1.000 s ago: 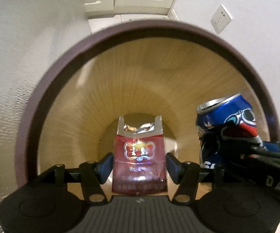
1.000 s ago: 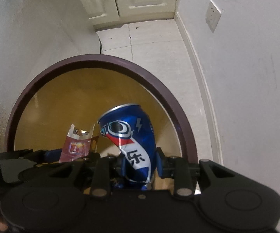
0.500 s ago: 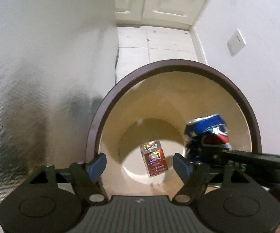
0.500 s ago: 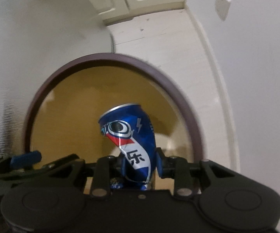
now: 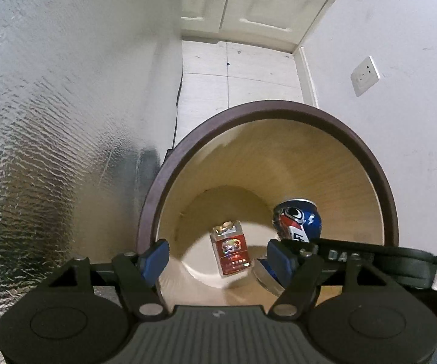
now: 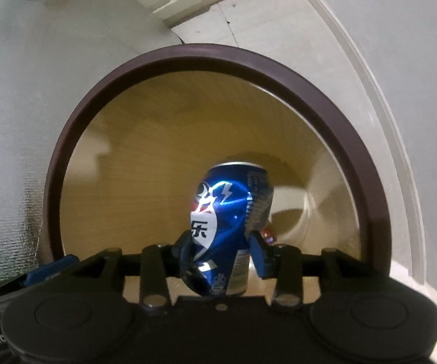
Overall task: Collect trash
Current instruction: 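Open the left gripper dropping the pack while the right gripper releases the can into the bin, then raise both grippers away from the bin back toward the table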
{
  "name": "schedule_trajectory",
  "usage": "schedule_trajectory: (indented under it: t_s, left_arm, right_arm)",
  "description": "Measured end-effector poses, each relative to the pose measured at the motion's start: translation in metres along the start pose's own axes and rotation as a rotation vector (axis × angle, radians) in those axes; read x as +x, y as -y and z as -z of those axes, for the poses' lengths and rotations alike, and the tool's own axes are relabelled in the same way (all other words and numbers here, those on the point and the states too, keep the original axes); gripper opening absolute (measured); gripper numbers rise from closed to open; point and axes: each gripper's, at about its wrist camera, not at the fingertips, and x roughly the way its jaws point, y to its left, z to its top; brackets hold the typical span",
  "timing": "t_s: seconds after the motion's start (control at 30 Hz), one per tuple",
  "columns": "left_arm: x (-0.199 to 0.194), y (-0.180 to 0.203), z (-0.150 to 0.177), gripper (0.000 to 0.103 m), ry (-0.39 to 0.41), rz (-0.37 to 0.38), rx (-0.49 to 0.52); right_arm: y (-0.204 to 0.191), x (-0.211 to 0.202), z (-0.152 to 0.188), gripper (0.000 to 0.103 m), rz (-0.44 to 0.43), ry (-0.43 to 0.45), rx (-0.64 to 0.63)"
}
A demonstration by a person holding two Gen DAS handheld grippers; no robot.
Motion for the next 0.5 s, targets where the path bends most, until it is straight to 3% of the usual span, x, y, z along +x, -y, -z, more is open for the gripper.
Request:
schedule_trajectory:
  t_s: [0.1, 0.33, 0.43, 0.5]
  left_arm:
    - [-0.002, 0.002, -0.001, 0.073, 0.001, -0.004, -0.009]
    - [-0.017, 0.004, -0.003, 0.089, 0.014, 0.015, -0.038]
    - [-0.025, 0.006, -0.002, 0.091, 0.025, -0.006, -0.032]
    - [-0.032, 0.007, 0.0, 0.091, 0.024, -0.003, -0.034]
  right_arm:
    - [0.003, -0.004, -0.003, 0.042, -0.031, -0.012, 0.036]
    - [0.007, -0.022, -0.003, 0.046, -0.07, -0.003, 0.118]
    - [0.009, -0.034, -0.001, 0.061, -0.06, 0.011, 0.149]
    - [0.012, -0.045, 0.003, 0.06, -0.072, 0.021, 0.149]
